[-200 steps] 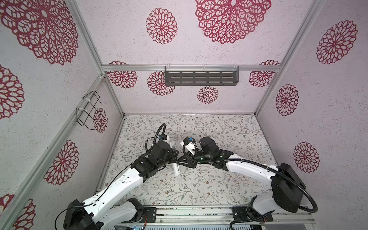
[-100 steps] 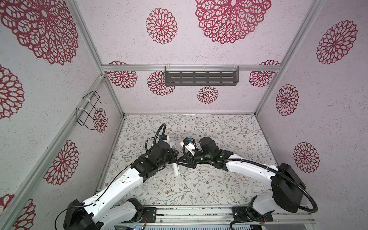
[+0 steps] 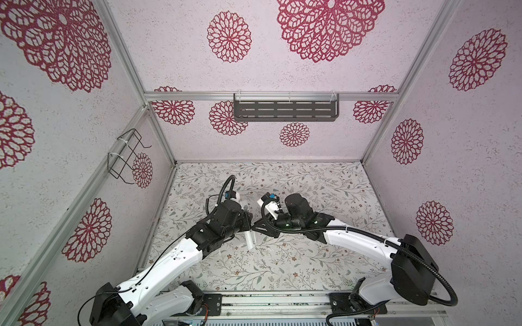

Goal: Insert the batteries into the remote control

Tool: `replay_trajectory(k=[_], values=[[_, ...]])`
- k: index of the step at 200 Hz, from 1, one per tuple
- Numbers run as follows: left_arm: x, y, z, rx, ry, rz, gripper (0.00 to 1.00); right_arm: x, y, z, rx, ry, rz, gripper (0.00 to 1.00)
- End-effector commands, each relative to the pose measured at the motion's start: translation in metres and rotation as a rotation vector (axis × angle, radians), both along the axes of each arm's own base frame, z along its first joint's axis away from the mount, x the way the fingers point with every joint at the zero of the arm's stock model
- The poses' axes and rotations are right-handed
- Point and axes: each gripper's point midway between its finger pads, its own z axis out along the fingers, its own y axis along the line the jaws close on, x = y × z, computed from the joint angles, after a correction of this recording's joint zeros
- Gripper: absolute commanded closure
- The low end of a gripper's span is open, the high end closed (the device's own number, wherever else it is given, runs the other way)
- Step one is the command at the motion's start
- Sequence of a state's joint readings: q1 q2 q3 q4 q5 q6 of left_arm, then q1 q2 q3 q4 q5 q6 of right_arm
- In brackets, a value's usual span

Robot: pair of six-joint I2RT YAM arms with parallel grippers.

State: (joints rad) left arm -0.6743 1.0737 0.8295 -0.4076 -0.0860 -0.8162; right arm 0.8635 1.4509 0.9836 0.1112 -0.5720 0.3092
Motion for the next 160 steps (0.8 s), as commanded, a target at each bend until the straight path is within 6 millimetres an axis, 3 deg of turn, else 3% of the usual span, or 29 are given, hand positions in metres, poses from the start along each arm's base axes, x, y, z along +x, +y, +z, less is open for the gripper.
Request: replay_trajectory(k=[1,74,160], values=[[0.003,0.007,0.005,-0.011,-0.019,0.034,0.98,0.007,-0.009,0.020,0.019,-0.070,-0.036,0.84],[0.002,0.030,-0.008,0.012,0.000,0.095,0.99,0.020,-0.047,-0.028,-0.202,-0.076,-0.152,0.83],[-0.004,0.047,-0.001,0.015,-0.031,0.118,0.98,0.030,-0.053,-0.100,-0.389,-0.020,-0.160,0.83]])
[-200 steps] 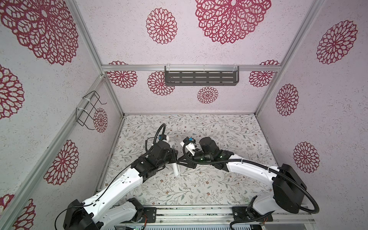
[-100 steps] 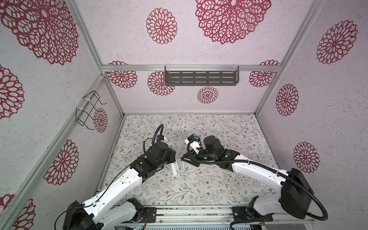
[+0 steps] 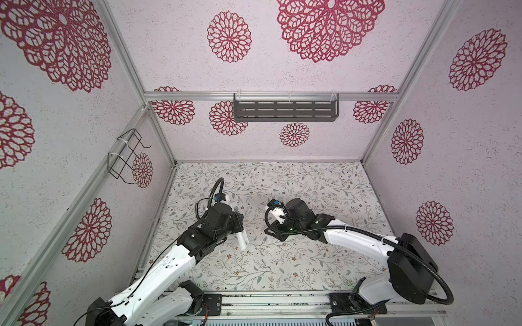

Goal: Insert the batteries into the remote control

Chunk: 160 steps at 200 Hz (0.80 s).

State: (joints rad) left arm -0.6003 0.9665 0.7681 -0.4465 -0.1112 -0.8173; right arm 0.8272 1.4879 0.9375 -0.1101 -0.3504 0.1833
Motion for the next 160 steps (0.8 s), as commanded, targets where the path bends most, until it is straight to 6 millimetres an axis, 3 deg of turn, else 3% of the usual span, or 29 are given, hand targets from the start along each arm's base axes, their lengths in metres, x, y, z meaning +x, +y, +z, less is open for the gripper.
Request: replay_trajectory(k=[1,75,160], values=[[-0.001,0.009,0.000,0.009,-0.016,0.023,0.98,0.006,-0.006,-0.015,-0.062,-0.015,-0.008,0.83],[-0.002,0.016,0.003,0.009,-0.025,0.032,0.98,0.012,-0.021,-0.061,-0.236,0.011,-0.029,0.85],[-0.002,0.017,0.001,0.013,-0.021,0.035,0.98,0.016,-0.026,-0.083,-0.341,0.020,-0.037,0.83]])
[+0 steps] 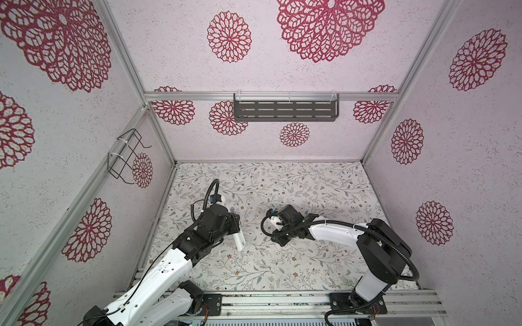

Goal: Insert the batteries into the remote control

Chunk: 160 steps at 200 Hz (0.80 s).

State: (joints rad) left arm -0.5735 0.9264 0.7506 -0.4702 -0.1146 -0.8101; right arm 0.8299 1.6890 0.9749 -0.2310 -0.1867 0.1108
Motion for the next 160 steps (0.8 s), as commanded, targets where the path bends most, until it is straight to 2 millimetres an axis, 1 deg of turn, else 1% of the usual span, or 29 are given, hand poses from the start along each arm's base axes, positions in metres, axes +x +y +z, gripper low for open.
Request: replay_trajectory(k=[1,42,75,92,115,128,141,160], values=[[0.002,0.004,0.002,0.005,-0.020,0.009,0.98,0.006,0.000,0.004,-0.029,-0.031,0.011,0.83],[0.002,0.005,0.003,0.004,-0.020,0.011,0.98,0.007,0.002,-0.002,-0.043,-0.019,0.005,0.80],[0.001,0.006,0.003,0.007,-0.020,0.011,0.98,0.009,0.003,-0.001,-0.047,-0.016,-0.002,0.72],[0.001,0.006,0.003,0.008,-0.021,0.011,0.98,0.011,0.005,0.004,-0.041,-0.021,-0.006,0.66],[0.001,0.006,0.005,0.004,-0.024,0.009,0.98,0.013,0.006,0.012,-0.031,-0.035,-0.009,0.54],[0.002,0.005,0.006,0.002,-0.025,0.008,0.98,0.013,0.007,0.018,-0.025,-0.041,-0.009,0.49],[0.002,0.005,0.006,0.000,-0.025,0.008,0.97,0.014,0.006,0.026,-0.018,-0.056,-0.013,0.47],[0.002,0.003,0.008,-0.007,-0.026,-0.002,0.97,0.018,0.000,0.037,-0.027,-0.089,-0.030,0.46]])
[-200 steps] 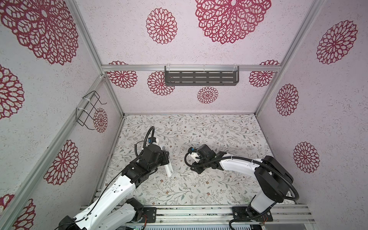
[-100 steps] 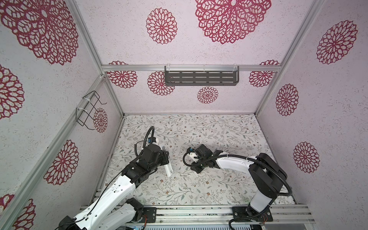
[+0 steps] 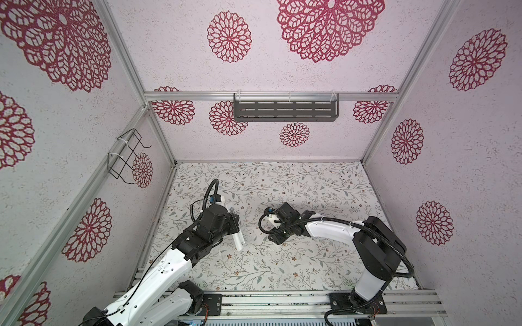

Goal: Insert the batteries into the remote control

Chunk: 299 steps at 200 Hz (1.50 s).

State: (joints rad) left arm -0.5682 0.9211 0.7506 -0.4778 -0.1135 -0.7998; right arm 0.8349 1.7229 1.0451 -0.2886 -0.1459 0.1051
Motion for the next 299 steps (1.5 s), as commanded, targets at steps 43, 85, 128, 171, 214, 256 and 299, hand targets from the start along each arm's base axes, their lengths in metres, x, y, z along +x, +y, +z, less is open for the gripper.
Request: replay_trajectory(k=[43,85,128,171,214,256,299], values=[[0.003,-0.037,0.008,-0.113,-0.008,-0.156,0.95,0.024,-0.034,0.043,-0.013,-0.103,-0.087,0.44],[0.006,-0.061,0.009,-0.176,-0.035,-0.244,0.96,0.053,-0.073,0.047,-0.032,-0.130,-0.168,0.45],[0.006,-0.074,0.014,-0.191,-0.052,-0.322,0.96,0.093,-0.092,0.039,-0.116,-0.137,-0.184,0.48],[0.006,-0.081,0.009,-0.219,-0.070,-0.358,0.96,0.112,-0.097,0.015,-0.134,-0.079,-0.168,0.51],[0.012,-0.082,0.004,-0.227,-0.070,-0.367,0.96,0.123,-0.084,0.001,-0.119,-0.060,-0.135,0.53],[0.017,-0.080,0.000,-0.241,-0.063,-0.364,0.96,0.133,-0.072,-0.010,-0.102,-0.040,-0.112,0.54],[0.022,-0.074,-0.004,-0.253,-0.057,-0.349,0.96,0.138,-0.064,-0.021,-0.099,-0.021,-0.094,0.55]])
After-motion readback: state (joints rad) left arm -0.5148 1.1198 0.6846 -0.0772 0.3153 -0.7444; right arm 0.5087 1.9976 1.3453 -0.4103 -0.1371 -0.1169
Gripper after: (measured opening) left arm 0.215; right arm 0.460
